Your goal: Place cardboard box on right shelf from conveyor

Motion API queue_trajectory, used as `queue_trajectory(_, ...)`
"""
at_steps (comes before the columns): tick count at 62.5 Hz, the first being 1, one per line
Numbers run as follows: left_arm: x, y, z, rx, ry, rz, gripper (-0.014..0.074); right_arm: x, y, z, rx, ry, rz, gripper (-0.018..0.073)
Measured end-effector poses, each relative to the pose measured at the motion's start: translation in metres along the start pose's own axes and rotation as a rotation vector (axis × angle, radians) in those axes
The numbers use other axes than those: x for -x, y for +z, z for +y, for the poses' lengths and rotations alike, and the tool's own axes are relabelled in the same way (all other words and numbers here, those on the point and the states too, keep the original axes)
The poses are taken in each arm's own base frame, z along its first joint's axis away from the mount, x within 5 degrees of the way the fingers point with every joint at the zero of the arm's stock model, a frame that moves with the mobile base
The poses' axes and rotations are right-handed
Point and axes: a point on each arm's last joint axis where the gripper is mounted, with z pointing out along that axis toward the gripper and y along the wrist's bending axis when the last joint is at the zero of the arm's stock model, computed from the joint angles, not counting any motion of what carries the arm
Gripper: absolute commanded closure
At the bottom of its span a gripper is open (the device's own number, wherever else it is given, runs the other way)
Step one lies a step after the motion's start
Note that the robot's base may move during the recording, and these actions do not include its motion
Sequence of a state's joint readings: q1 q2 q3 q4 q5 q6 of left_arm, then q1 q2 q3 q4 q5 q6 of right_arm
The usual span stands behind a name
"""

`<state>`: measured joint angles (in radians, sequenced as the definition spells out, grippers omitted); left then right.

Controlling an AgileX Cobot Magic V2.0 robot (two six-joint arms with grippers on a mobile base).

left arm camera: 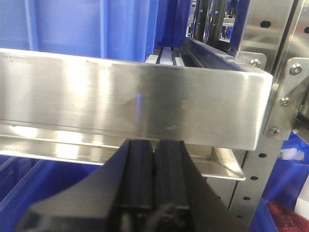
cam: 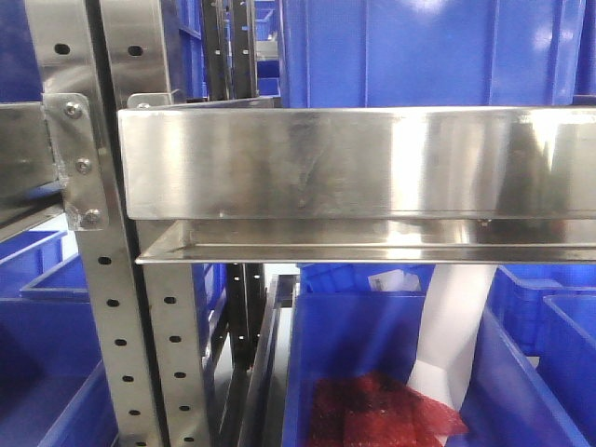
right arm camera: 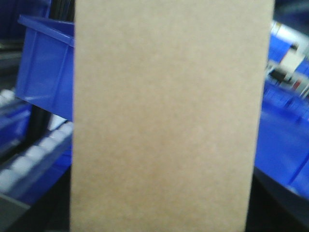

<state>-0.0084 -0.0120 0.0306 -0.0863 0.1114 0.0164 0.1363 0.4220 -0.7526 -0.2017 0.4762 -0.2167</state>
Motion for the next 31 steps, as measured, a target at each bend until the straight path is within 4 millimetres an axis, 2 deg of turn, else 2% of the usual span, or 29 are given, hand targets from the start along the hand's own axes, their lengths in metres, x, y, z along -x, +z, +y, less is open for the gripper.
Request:
queue_trajectory(5,0.000,0.000,0.000,0.000,0.000,0.000,0.0715,0.011,0.011,-0.004,0.004,-0.098,0.008,0.0198)
queue_trajectory(17,0.000,0.000,0.000,0.000,0.000,0.000,0.0715,0.028,0.057,0.000,0.077,-0.376,0.039,0.0198)
queue_trajectory(25,0.000,0.000,0.000,0.000,0.000,0.000,0.0715,0.034,0.087,0.015,0.165,-0.565,0.009,0.0198)
queue_trajectory(31,0.000,0.000,0.000,0.000,0.000,0.000,0.0715,0.031,0.111,0.034,0.249,-0.655,0.001,0.0198)
